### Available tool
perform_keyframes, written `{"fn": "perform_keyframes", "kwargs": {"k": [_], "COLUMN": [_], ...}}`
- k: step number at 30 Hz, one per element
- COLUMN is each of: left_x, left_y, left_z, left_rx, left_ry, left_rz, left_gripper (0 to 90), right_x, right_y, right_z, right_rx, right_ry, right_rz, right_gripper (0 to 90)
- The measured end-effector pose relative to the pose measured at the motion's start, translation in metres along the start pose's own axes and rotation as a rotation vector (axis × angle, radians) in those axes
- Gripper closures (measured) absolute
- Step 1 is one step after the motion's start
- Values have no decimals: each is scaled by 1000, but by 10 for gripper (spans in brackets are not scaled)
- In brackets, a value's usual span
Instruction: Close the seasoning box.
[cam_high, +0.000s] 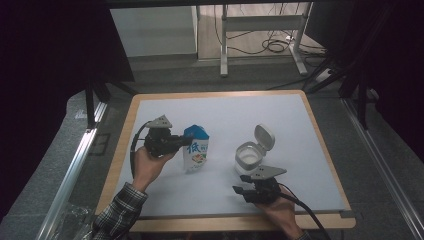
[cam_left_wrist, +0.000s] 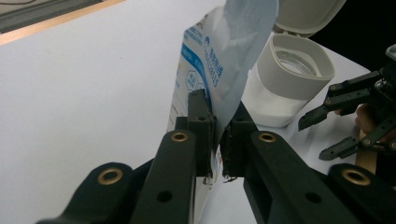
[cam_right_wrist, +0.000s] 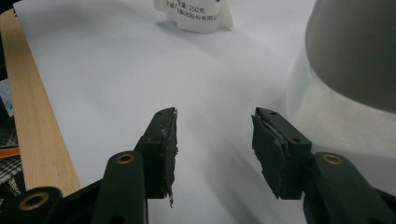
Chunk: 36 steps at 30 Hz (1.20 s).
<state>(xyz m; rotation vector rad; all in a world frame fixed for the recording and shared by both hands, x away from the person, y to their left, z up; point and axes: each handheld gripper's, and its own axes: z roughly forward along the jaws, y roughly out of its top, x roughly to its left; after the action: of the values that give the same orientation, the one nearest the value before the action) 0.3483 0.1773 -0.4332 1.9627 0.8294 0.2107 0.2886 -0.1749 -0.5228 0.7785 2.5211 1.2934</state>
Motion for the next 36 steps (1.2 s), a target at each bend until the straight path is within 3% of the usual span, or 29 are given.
{"fn": "perform_keyframes", "kwargs": {"k": [16, 31, 36], "left_x": [-5, -6, -5], "left_y": [-21, -40, -50], "left_z": [-5, -2, 2], "left_rx": [-14, -2, 28], "left_ry": [49, 144, 169], "left_rz": [7, -1, 0], "left_gripper": [709, 279, 202], "right_x": [-2, -8, -12], "right_y": [-5, -11, -14], "right_z": [-5, -13, -18], "right_rx": [11, 17, 27], "right_ry": [-9, -17, -30], "right_rz": [-6, 10, 20], "right_gripper": [502, 520, 573]}}
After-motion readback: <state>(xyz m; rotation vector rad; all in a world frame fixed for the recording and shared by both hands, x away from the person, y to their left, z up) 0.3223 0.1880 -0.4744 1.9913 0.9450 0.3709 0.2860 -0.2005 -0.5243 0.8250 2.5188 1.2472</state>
